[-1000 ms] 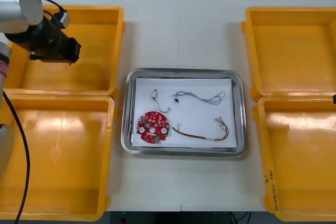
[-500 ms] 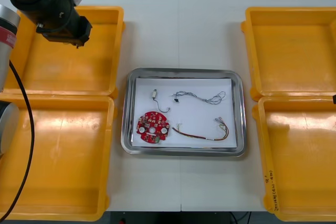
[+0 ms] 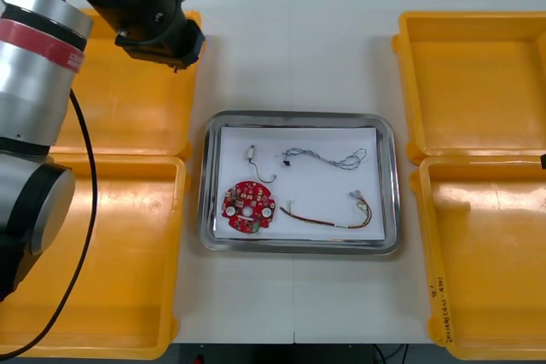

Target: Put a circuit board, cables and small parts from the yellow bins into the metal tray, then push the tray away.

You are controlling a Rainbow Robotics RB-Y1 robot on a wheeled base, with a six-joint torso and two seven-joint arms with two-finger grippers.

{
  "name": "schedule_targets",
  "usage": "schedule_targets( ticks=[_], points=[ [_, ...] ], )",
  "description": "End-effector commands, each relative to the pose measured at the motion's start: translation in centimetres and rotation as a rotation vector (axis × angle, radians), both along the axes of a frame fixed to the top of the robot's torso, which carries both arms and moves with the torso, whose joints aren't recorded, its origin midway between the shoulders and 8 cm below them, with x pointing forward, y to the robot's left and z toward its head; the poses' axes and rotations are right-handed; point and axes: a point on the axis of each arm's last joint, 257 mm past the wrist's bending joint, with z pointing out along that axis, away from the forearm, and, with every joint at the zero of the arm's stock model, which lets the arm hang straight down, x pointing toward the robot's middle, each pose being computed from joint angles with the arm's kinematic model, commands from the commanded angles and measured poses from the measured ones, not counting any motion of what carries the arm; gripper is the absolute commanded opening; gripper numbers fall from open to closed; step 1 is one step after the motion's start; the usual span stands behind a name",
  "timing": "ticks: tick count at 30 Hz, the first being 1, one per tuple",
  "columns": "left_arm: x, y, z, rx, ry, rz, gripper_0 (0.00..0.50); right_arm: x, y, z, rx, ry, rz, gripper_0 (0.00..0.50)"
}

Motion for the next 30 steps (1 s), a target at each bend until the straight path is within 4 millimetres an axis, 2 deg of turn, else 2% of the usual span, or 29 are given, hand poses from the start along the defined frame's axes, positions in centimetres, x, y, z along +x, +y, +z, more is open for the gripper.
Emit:
schedule_targets(
  ticks=[1, 6, 13, 30],
  points=[
    [-0.5, -6.0, 3.5, -0.071, -0.063, 0.064, 0.0, 0.0, -1.3, 2.0, -0.055, -0.04, 0.022, 0.5],
    [-1.8, -8.7, 3.0, -0.084, -0.047, 0.061, 0.0, 0.0, -1.3, 2.0, -0.055, -0.04, 0.022, 0.5],
    [-2.9, -9.7, 1.4, -0.08, -0.048, 0.059, 0.0, 0.0, -1.3, 2.0, -0.055, -0.04, 0.022, 0.5],
    [-5.0, -11.3, -6.7, -0.073, -0.034, 0.038, 0.0, 0.0, -1.3, 2.0, -0.055, -0.04, 0.022, 0.5]
  ],
)
